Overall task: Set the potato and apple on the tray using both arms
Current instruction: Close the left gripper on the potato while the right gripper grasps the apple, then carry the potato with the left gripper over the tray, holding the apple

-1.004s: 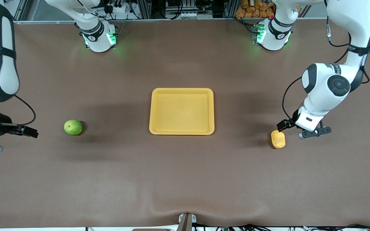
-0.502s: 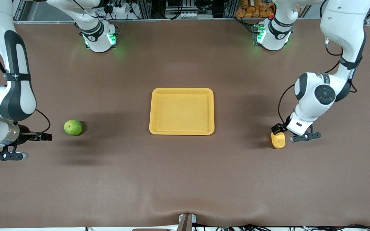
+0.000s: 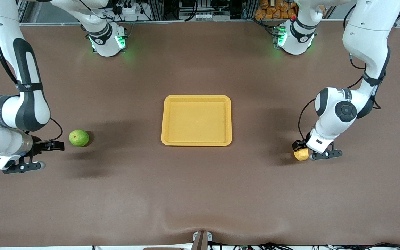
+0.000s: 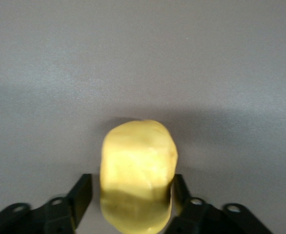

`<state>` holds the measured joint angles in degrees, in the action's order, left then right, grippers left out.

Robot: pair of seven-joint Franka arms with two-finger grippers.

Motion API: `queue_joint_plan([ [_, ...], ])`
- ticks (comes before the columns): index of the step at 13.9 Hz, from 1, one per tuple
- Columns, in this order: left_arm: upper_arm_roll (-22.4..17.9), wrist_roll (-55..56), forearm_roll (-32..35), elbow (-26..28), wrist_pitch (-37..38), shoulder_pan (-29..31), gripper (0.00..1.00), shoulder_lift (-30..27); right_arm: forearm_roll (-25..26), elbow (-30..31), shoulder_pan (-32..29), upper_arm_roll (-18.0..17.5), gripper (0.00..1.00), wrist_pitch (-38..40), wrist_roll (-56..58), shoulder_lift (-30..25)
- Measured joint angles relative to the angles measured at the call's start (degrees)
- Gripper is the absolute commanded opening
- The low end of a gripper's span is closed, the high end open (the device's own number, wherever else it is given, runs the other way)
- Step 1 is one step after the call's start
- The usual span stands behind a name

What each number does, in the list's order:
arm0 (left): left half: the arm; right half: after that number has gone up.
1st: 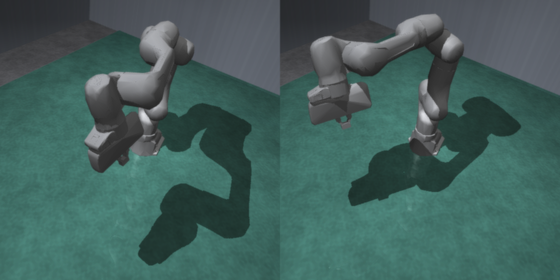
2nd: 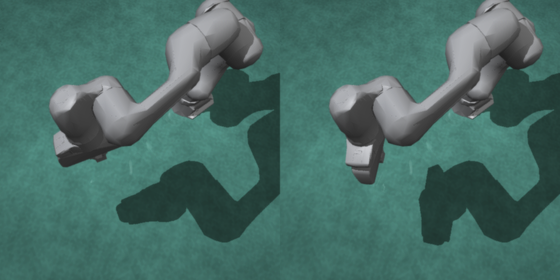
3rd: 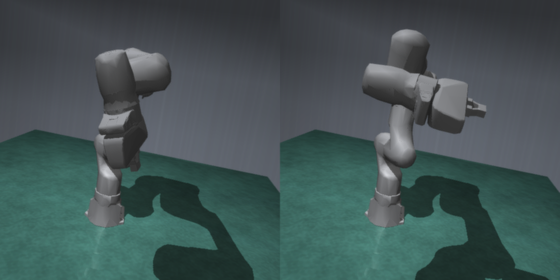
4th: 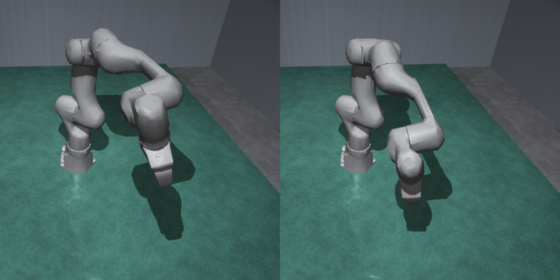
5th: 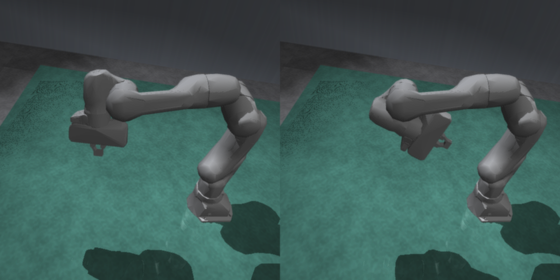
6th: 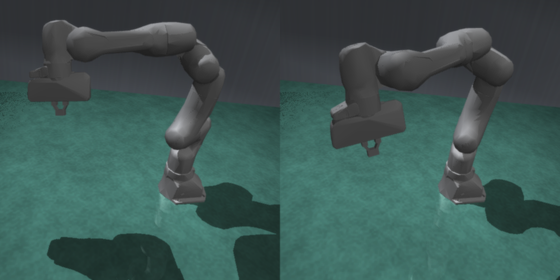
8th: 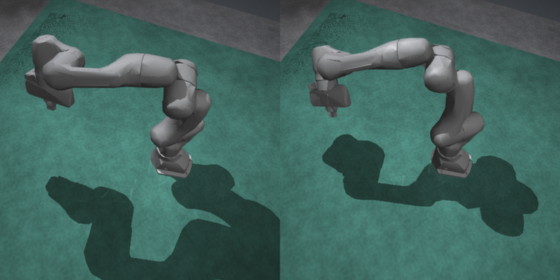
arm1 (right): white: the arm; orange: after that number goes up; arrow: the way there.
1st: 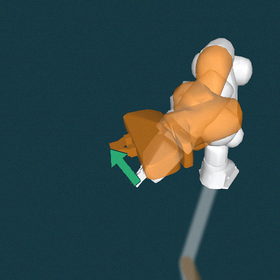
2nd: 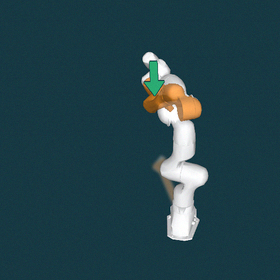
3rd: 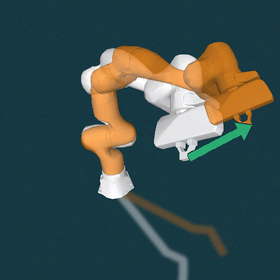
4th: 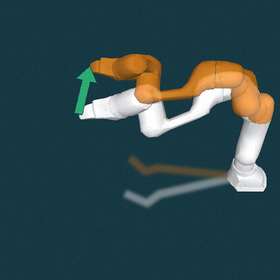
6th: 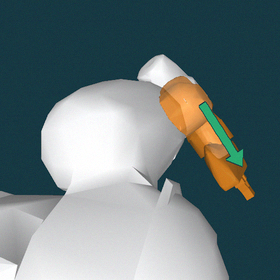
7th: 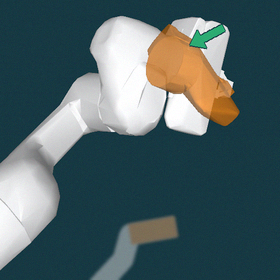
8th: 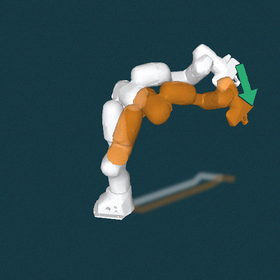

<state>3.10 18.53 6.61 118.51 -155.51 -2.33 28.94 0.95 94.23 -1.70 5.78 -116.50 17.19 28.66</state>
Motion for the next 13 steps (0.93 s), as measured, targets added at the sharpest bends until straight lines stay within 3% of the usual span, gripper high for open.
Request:
queue_joint_plan([
  [2, 0.1, 0.0, 0.0, -0.5, -0.2, 0.0, 0.04, 0.3, 0.0, 2.6, 0.3, -0.3, 1.00, -2.4, 2.9, 0.0],
  [3, 0.0, 0.0, 0.0, -0.6, -0.2, 0.0, 0.00, 0.4, 0.0, 4.0, 0.5, -0.4, 1.00, -3.7, 3.8, 0.1],
  [9, 0.3, 0.1, 0.0, -2.4, -0.3, -2.5, 0.00, 0.5, 0.0, 10.9, 1.4, -0.8, 1.00, -11.0, 6.2, 0.1],
  [13, 0.4, 2.2, 0.0, -4.3, 2.2, -6.0, 0.00, -0.1, 0.0, 13.8, 1.1, -0.6, 1.00, -11.3, 6.7, 0.0],
])
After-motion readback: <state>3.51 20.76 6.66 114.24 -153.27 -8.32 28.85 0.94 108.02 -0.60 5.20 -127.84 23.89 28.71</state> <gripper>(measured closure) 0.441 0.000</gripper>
